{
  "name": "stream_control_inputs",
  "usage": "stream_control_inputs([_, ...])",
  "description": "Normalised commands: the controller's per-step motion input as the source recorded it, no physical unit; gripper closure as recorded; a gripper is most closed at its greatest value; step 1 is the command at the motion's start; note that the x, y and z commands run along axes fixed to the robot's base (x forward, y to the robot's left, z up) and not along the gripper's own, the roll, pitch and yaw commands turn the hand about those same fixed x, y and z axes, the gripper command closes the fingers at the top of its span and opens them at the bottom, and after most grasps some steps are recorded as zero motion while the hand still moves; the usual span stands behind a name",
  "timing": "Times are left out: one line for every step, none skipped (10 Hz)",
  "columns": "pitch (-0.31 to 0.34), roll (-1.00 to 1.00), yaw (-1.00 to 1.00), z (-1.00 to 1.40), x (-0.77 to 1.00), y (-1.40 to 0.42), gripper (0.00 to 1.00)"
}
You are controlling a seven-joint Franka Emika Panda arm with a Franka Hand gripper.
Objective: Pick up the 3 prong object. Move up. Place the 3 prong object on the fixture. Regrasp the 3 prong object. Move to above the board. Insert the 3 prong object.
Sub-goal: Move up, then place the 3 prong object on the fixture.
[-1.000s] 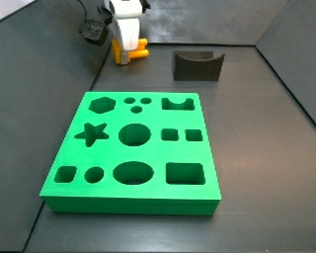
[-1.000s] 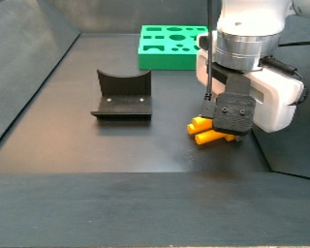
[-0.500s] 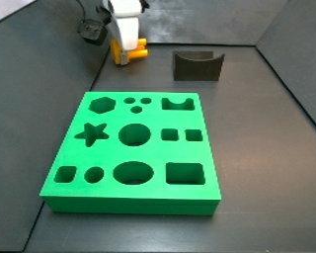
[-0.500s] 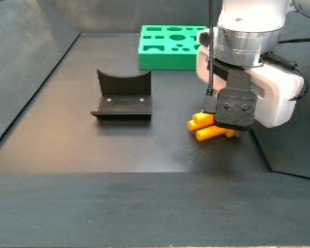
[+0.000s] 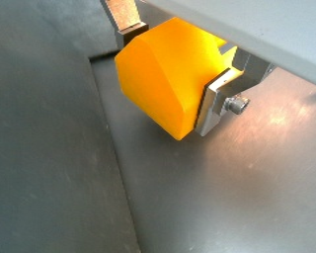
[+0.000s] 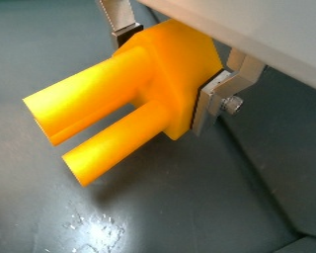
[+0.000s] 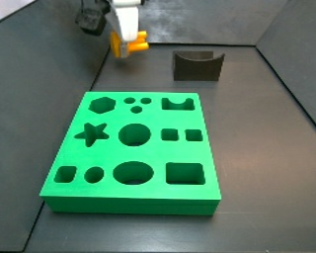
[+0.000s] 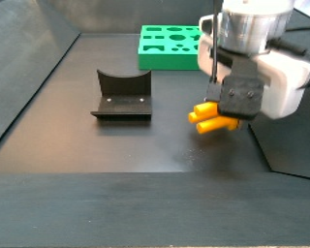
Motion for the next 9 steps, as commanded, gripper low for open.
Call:
stream_control_inputs([0.054, 0.05, -0.02, 0.44, -0.01, 0.01, 1.00])
stream_control_inputs([0.060, 0.06, -0.02, 0.35, -0.02, 0.01, 1.00])
stream_control_inputs([0.000, 0.00, 0.00, 1.00, 0.00, 0.00, 1.00])
stream_control_inputs([0.000, 0.01, 0.00, 1.00, 0.00, 0.00, 1.00])
stream_control_inputs([0.009, 0.03, -0.01, 1.00, -0.01, 0.00, 1.00])
stream_control_inputs([0.023, 0.06, -0.02, 1.00, -0.02, 0.00, 1.00])
stream_control_inputs([0.032, 0.07, -0.01, 1.00, -0.03, 0.00, 1.00])
stream_control_inputs([0.035, 0.08, -0.01, 1.00, -0.03, 0.00, 1.00])
stream_control_inputs([0.042, 0.08, 0.00, 1.00, -0.04, 0.00, 1.00])
